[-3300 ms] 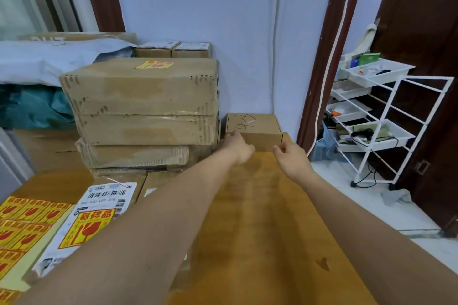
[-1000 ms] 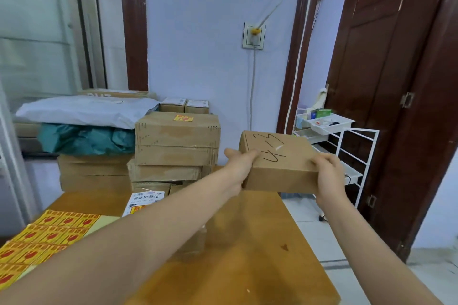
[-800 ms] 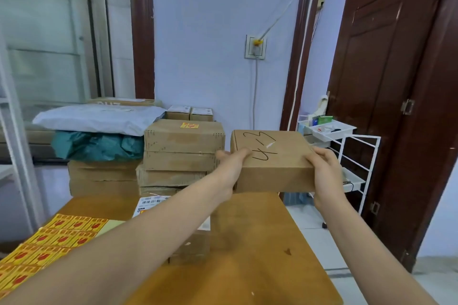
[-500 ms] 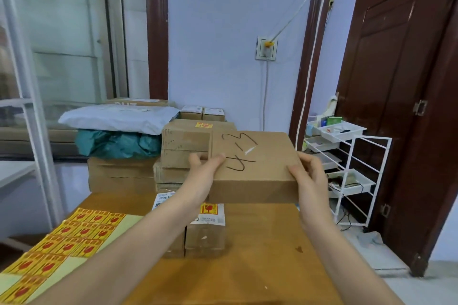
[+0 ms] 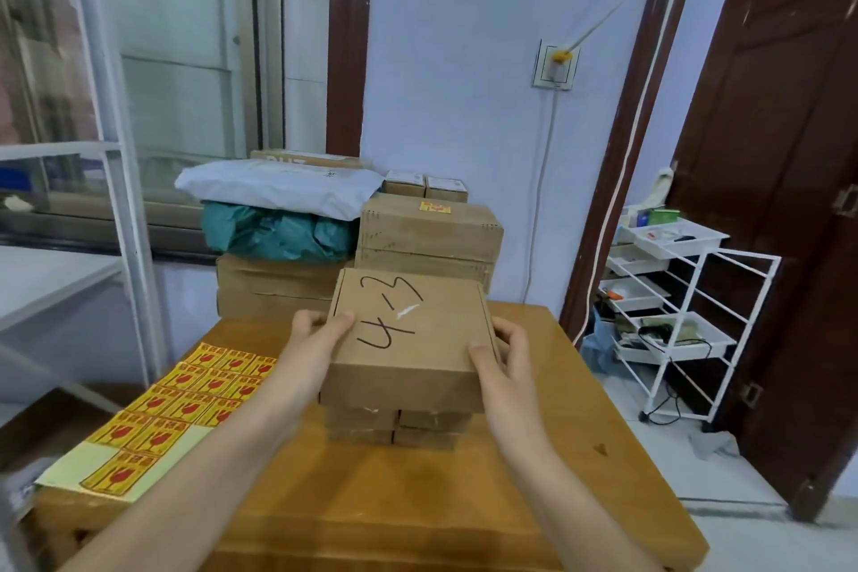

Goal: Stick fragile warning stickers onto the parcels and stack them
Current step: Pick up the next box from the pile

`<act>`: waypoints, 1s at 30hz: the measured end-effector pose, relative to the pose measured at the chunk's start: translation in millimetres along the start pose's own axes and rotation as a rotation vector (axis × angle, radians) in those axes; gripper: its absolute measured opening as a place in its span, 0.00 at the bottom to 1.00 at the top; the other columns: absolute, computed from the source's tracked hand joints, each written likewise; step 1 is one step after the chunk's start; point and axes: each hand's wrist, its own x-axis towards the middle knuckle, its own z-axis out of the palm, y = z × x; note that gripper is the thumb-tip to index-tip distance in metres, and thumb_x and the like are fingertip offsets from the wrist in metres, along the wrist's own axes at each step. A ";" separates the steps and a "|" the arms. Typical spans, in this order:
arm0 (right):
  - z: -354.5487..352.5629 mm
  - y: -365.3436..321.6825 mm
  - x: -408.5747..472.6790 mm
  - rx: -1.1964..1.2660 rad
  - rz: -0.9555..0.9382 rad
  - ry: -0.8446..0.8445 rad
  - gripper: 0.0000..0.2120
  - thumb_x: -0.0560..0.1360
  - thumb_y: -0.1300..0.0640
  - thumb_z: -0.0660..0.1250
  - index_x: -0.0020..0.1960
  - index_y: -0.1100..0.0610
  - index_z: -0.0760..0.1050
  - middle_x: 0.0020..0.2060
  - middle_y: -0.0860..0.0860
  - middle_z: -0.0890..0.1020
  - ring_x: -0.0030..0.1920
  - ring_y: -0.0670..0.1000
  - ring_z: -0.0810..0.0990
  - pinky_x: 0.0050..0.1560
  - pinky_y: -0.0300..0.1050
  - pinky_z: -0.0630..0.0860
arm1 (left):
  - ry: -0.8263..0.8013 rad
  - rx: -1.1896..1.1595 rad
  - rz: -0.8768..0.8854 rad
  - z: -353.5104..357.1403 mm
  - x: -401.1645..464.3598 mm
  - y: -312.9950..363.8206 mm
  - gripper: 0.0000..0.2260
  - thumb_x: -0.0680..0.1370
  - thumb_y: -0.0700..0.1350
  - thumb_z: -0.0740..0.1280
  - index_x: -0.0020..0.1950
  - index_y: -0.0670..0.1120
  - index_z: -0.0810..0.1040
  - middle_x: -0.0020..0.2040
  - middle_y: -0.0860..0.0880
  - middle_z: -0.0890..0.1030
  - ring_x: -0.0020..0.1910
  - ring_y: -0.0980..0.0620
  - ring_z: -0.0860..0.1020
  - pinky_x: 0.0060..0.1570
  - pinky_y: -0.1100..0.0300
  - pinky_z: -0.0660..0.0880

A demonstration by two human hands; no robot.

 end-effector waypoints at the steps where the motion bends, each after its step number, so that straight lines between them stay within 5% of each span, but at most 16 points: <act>1: 3.4 2.4 2.1 -0.009 0.010 -0.002 0.11 0.79 0.57 0.61 0.61 0.48 0.68 0.58 0.47 0.76 0.56 0.43 0.75 0.49 0.37 0.72 | 0.006 -0.003 -0.008 -0.7 3.5 -1.3 0.16 0.79 0.56 0.61 0.63 0.50 0.66 0.53 0.47 0.75 0.49 0.49 0.74 0.40 0.55 0.71; 5: 11.0 9.9 13.4 -0.061 0.024 0.021 0.15 0.78 0.56 0.62 0.64 0.48 0.68 0.60 0.46 0.75 0.59 0.44 0.74 0.60 0.47 0.73 | 0.037 -0.020 -0.034 2.2 21.4 -3.3 0.14 0.81 0.54 0.59 0.62 0.47 0.66 0.50 0.47 0.74 0.45 0.50 0.72 0.38 0.55 0.68; 10: 14.5 15.3 28.7 -0.066 0.061 0.028 0.16 0.78 0.55 0.63 0.65 0.49 0.69 0.61 0.46 0.75 0.61 0.45 0.73 0.63 0.48 0.72 | 0.075 0.005 -0.044 9.3 45.7 0.5 0.12 0.81 0.50 0.60 0.60 0.45 0.66 0.52 0.45 0.73 0.44 0.51 0.72 0.43 0.55 0.67; 14: 15.0 22.0 37.7 -0.094 0.114 0.042 0.16 0.78 0.53 0.62 0.65 0.49 0.69 0.61 0.47 0.75 0.59 0.46 0.74 0.64 0.51 0.72 | 0.068 0.064 -0.072 10.2 64.3 2.3 0.21 0.80 0.51 0.62 0.69 0.42 0.66 0.61 0.42 0.74 0.56 0.44 0.73 0.54 0.52 0.70; 17: 15.7 25.9 40.7 -0.116 0.149 0.054 0.17 0.78 0.51 0.62 0.66 0.51 0.68 0.62 0.48 0.74 0.62 0.48 0.73 0.66 0.53 0.70 | 0.045 0.067 -0.095 12.1 72.2 3.2 0.22 0.79 0.51 0.63 0.70 0.42 0.66 0.62 0.41 0.75 0.57 0.43 0.73 0.56 0.51 0.70; 23: 16.6 21.2 37.5 -0.093 0.188 0.008 0.20 0.80 0.48 0.58 0.71 0.51 0.65 0.68 0.47 0.69 0.68 0.48 0.68 0.71 0.51 0.64 | 0.031 0.002 -0.128 7.1 72.0 -2.3 0.19 0.79 0.53 0.62 0.65 0.44 0.70 0.58 0.43 0.77 0.55 0.44 0.74 0.57 0.49 0.71; 27: 14.4 16.5 31.8 -0.071 0.197 -0.003 0.23 0.82 0.48 0.55 0.75 0.49 0.59 0.72 0.45 0.64 0.72 0.46 0.62 0.72 0.45 0.59 | -0.009 -0.096 -0.106 2.9 62.1 -11.2 0.12 0.80 0.56 0.58 0.49 0.49 0.74 0.52 0.45 0.77 0.55 0.46 0.73 0.59 0.49 0.70; 30: 15.0 19.5 24.3 -0.257 0.051 0.029 0.24 0.81 0.48 0.55 0.76 0.50 0.57 0.73 0.45 0.60 0.74 0.45 0.56 0.73 0.44 0.54 | 0.020 -0.116 -0.040 -1.7 58.6 -25.3 0.16 0.81 0.56 0.56 0.58 0.48 0.75 0.58 0.47 0.77 0.60 0.47 0.72 0.60 0.51 0.68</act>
